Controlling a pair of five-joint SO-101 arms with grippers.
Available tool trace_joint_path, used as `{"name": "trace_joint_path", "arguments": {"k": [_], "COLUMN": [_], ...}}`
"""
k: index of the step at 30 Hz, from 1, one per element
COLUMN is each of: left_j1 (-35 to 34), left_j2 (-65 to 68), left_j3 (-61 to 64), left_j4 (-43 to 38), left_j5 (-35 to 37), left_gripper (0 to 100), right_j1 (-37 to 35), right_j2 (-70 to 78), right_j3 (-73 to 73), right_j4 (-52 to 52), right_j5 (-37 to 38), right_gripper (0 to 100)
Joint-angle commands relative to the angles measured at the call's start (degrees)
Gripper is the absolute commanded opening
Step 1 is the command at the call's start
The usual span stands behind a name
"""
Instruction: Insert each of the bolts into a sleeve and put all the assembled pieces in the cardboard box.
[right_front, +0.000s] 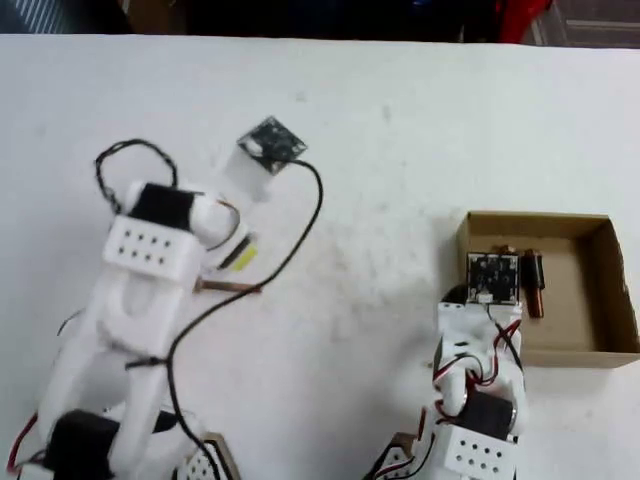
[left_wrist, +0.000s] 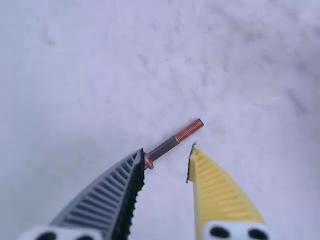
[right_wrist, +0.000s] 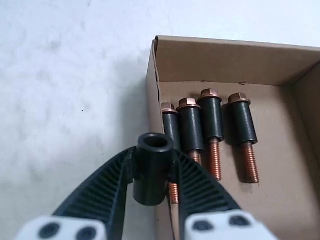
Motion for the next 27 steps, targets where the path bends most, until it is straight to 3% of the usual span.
{"name": "trace_joint_path", "arguments": {"k": [1,3,6,13,17,23,27], "left_j1": [-0.31,-1.1,-1.98,-6.55,-5.14,-4.79,-4.88], "left_j2": [-7.43,-8.84,-10.15,-8.48,-5.58,-4.44,-4.44], "left_j3": [-1.41,1.23,5.89,14.95,19.34,21.89,21.98], "left_j4": [5.89,6.59,5.19,-8.97,-16.09,-21.19,-23.65], "left_j5": [1.67,2.81,12.57,55.3,58.2,76.84,79.03], "left_gripper": [17,17,17,17,17,17,17], "right_j1": [0.57,0.57,-0.4,-1.27,-1.19,-1.19,-1.19], "right_j2": [-0.66,-0.66,-0.66,-0.66,-0.66,-0.66,-0.66], "right_j3": [-0.26,-0.26,-0.26,-0.26,-0.26,-0.26,-0.26], "right_j4": [-2.33,-2.33,-2.15,-2.07,-1.98,-1.98,-1.98], "right_j5": [0.09,0.09,0.09,0.09,0.09,0.09,0.09], "right_gripper": [2.1,2.1,2.1,2.1,2.1,2.1,2.1]}}
